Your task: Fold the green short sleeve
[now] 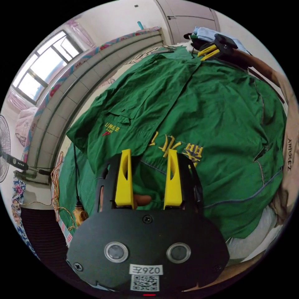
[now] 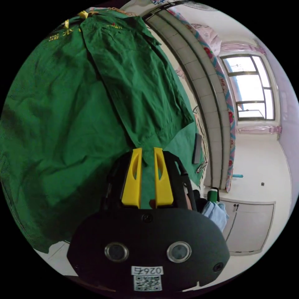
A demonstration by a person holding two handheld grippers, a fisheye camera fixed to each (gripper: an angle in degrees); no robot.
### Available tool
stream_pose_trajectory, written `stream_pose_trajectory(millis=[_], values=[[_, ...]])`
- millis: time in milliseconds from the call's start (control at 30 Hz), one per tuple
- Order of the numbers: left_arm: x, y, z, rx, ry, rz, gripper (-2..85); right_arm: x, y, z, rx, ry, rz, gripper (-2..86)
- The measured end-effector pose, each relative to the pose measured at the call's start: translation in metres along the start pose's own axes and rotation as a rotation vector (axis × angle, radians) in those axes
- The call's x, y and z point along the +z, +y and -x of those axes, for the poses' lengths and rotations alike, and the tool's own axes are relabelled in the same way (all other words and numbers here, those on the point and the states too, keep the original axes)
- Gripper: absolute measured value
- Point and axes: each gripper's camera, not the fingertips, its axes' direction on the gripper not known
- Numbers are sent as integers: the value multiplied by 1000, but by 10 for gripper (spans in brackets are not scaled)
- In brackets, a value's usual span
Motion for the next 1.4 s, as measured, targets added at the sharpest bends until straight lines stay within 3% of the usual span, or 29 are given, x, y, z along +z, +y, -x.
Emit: stream_pose_trajectory(millis=[233, 500, 700, 933, 1067, 1300, 1400], values=[[24, -3, 9, -15, 84, 139, 121, 18, -2, 2, 7, -68, 40, 86], [20, 16, 6, -15, 31, 99, 98, 21, 4, 14, -13, -139, 24, 68], [13, 20, 38, -60, 189, 94, 9, 34, 0, -15, 52, -303, 46, -3], [-28, 23, 59, -60, 178, 19, -5, 0, 16, -53, 142, -207, -10, -14], [-44, 32, 68, -71, 167, -33, -6, -22, 46, -64, 195, -276, -108, -15], [-59, 75, 133, -344, 268, -156, 5, 21, 49, -43, 169, -351, 1, -15], [-71, 94, 163, -480, 330, -228, 72, 18, 52, -49, 177, -322, -12, -15]])
